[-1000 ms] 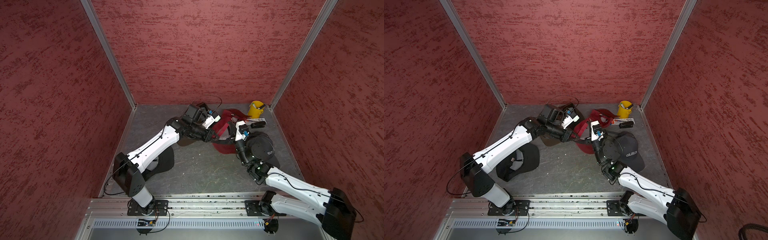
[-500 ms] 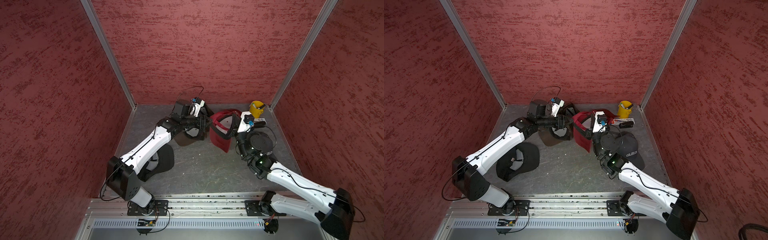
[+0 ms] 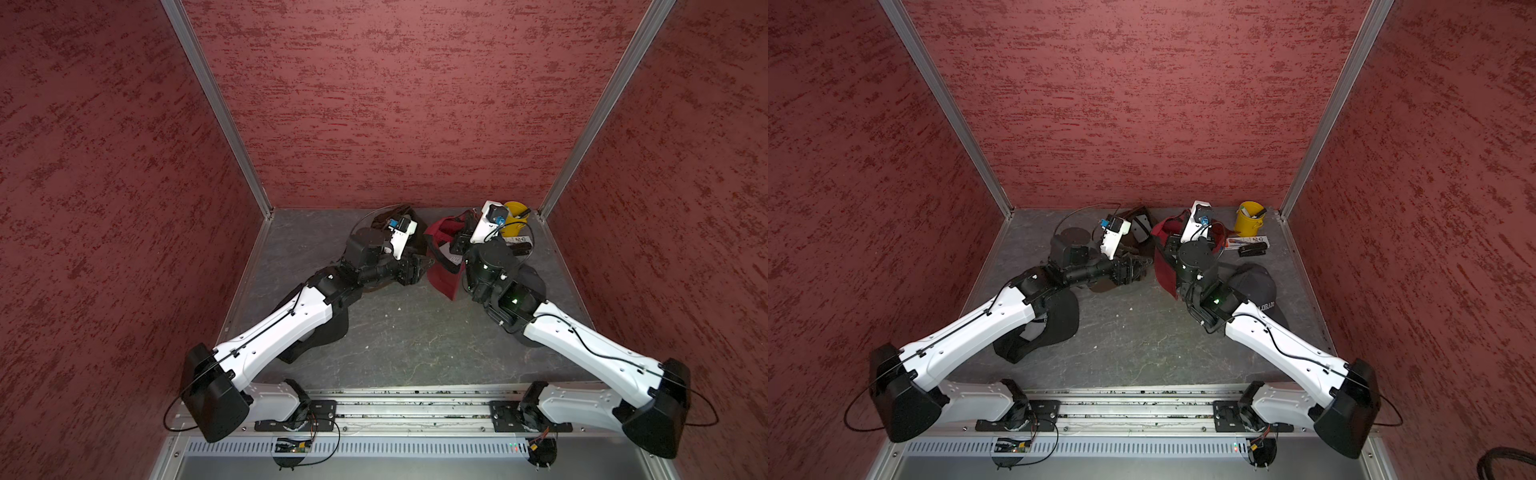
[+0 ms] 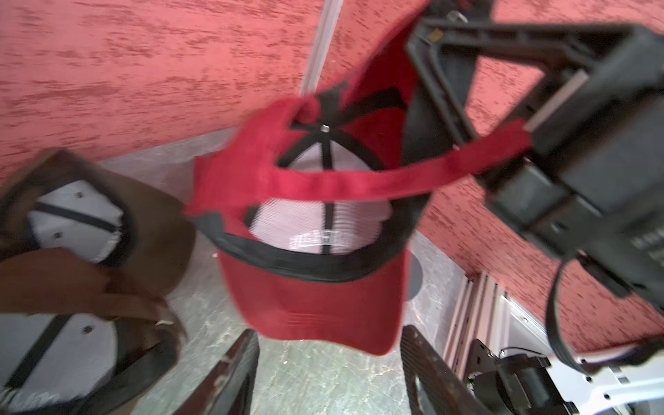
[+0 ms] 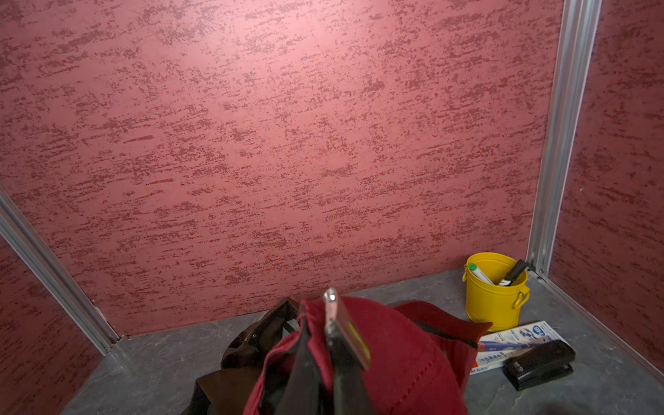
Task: Open the adjustable buckle of the baseball cap
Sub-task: Place the baseball cap at the center of the board.
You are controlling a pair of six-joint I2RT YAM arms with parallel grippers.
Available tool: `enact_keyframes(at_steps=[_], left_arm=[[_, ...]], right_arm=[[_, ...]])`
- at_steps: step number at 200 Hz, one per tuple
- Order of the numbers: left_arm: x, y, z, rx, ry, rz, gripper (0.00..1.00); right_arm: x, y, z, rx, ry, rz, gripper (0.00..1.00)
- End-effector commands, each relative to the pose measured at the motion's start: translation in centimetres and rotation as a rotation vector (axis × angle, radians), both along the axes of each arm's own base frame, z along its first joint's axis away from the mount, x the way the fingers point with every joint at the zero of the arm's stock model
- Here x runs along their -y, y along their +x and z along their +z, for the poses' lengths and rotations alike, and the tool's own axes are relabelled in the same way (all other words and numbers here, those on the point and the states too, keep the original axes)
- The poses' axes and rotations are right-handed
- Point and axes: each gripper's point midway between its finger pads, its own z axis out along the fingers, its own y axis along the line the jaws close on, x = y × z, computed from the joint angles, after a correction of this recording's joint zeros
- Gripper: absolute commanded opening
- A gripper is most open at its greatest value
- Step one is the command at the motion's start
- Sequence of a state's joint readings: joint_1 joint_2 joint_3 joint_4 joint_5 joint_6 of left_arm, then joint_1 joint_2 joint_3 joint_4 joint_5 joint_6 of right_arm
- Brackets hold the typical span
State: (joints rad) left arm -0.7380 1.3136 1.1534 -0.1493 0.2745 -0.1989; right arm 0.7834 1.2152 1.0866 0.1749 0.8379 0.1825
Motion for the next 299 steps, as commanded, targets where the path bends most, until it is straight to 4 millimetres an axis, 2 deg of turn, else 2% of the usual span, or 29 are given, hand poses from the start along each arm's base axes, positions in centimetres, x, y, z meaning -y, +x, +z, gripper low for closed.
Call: enact_keyframes(at_steps=[1,31,69,116,140,158,170,184,223,239,246,255,263,277,299], left_arm=[[1.6,-0.6,0.6,0.084,-0.031,-0.045,0.69],[3.9,-1.3,-0.8,0.078,-0.033,-0.097,0.75],[6.2,-1.1,-1.9,0.051,-0.039,-0.133,0.80],[7.9,-1.3,-3.0,-0.019,-0.107,-0.185,0.82],[8.0,-1.9,-2.7,-0.010,-0.147,-0.214,0.82],[8.1,-1.5,-3.7,-0.026,-0.109,-0.198,0.82],[8.2,-1.1,-4.6,-0.040,-0.085,-0.186,0.78],[8.3,-0.5,-5.4,-0.056,-0.066,-0.168,0.66],[8.2,-0.2,-5.8,-0.082,-0.054,-0.159,0.20],[8.2,-0.3,-5.6,-0.096,-0.069,-0.168,0.07],[8.2,-0.4,-5.5,-0.102,-0.076,-0.173,0.01],[8.2,-0.4,-5.5,-0.112,-0.088,-0.175,0.00],[8.1,-0.5,-5.4,-0.125,-0.103,-0.178,0.00],[7.9,-0.4,-5.2,-0.155,-0.141,-0.178,0.00],[7.5,0.0,-5.5,-0.227,-0.211,-0.171,0.00]], right_arm=[[0.8,0.0,0.8,-0.008,0.072,-0.045,0.00],[0.5,0.3,1.1,-0.024,0.094,-0.042,0.00],[0.6,0.2,1.3,-0.035,0.122,-0.045,0.00],[0.9,0.0,1.1,-0.047,0.146,-0.055,0.00],[0.9,0.0,1.0,-0.053,0.151,-0.052,0.00],[0.8,0.0,1.1,-0.053,0.164,-0.044,0.00],[0.7,0.0,1.2,-0.053,0.167,-0.038,0.00],[0.6,0.0,1.2,-0.054,0.168,-0.032,0.00],[0.6,-0.2,0.7,-0.061,0.162,-0.016,0.00],[0.5,-0.3,0.5,-0.064,0.162,-0.007,0.00],[0.5,-0.4,0.4,-0.066,0.159,-0.002,0.03],[0.4,-0.5,0.4,-0.065,0.151,0.008,0.09],[0.3,-0.7,0.3,-0.066,0.134,0.023,0.19],[0.1,-1.1,0.6,-0.058,0.092,0.062,0.25],[1.1,-2.1,1.2,-0.039,0.042,0.066,0.43]])
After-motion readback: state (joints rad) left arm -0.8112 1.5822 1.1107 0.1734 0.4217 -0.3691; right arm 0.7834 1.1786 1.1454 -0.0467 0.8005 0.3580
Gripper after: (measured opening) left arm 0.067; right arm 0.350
